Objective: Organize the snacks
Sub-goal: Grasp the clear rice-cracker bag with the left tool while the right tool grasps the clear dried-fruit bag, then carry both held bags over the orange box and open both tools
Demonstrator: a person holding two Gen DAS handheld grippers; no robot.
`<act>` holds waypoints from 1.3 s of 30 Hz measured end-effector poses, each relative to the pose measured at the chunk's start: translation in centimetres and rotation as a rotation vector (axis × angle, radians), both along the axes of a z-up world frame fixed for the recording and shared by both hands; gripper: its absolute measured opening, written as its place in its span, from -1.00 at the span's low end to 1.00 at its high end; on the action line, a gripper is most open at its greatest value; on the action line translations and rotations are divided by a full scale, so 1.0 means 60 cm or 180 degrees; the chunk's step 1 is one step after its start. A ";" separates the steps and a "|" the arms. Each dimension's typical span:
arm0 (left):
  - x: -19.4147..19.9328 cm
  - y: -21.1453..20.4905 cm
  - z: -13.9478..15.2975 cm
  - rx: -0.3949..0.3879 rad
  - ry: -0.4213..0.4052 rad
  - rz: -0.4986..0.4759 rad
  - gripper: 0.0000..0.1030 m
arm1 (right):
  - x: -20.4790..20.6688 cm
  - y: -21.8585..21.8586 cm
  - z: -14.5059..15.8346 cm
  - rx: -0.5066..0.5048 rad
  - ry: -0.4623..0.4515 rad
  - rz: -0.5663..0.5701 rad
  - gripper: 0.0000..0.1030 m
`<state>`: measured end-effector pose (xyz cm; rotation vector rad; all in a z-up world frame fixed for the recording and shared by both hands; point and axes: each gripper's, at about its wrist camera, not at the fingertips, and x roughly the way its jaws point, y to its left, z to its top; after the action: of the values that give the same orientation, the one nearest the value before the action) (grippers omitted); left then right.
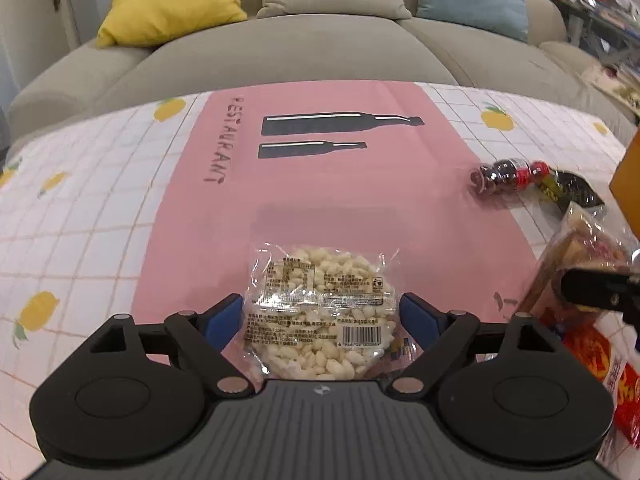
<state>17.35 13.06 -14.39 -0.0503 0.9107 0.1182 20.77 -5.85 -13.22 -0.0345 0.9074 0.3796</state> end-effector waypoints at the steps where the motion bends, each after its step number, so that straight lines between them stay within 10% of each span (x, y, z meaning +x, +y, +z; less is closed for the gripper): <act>1: 0.001 0.003 -0.002 -0.0055 0.0003 0.0025 1.00 | 0.000 0.002 -0.001 -0.0015 -0.0014 0.0006 0.72; 18: -0.012 -0.015 0.006 -0.0066 0.0021 0.0051 0.83 | 0.005 0.008 -0.021 -0.0045 -0.0050 0.0022 0.27; 39: -0.066 -0.167 0.221 -0.0340 -0.0171 -0.0451 0.83 | -0.091 -0.146 0.156 0.0188 -0.0338 -0.0118 0.25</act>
<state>13.40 3.07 -1.14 -0.0875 0.8635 -0.0633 15.31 -14.64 -3.89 0.0162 0.7905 0.3664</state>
